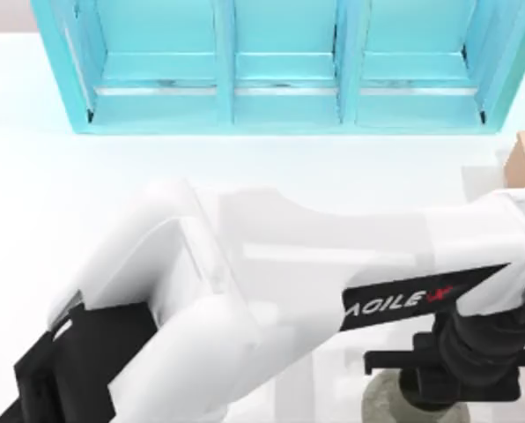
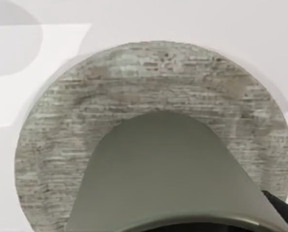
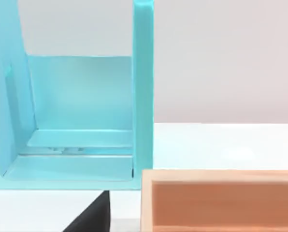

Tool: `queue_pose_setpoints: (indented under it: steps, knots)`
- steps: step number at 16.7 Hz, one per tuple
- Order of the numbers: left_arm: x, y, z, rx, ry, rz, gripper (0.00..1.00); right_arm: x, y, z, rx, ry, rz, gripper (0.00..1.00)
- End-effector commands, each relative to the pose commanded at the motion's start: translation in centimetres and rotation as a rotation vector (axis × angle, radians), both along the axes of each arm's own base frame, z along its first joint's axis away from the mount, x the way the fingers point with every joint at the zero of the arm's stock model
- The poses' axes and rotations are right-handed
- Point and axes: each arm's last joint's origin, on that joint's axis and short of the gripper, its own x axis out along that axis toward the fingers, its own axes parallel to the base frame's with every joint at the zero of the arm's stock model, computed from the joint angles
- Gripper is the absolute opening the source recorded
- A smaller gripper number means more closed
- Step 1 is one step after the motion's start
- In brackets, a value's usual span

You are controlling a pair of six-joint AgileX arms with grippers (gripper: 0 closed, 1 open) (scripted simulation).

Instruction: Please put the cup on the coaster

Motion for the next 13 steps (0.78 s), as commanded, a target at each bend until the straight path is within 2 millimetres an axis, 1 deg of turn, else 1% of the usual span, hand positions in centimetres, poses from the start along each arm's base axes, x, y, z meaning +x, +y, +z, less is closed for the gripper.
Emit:
queue_pose_setpoints:
  steps: [1, 13]
  knots:
    - [0.0, 0.0, 0.0, 0.0, 0.0, 0.0, 0.0, 0.0, 0.0, 0.0, 0.0, 0.0, 0.0, 1.0]
    - [0.0, 0.0, 0.0, 0.0, 0.0, 0.0, 0.9, 0.0, 0.0, 0.0, 0.0, 0.0, 0.0, 1.0]
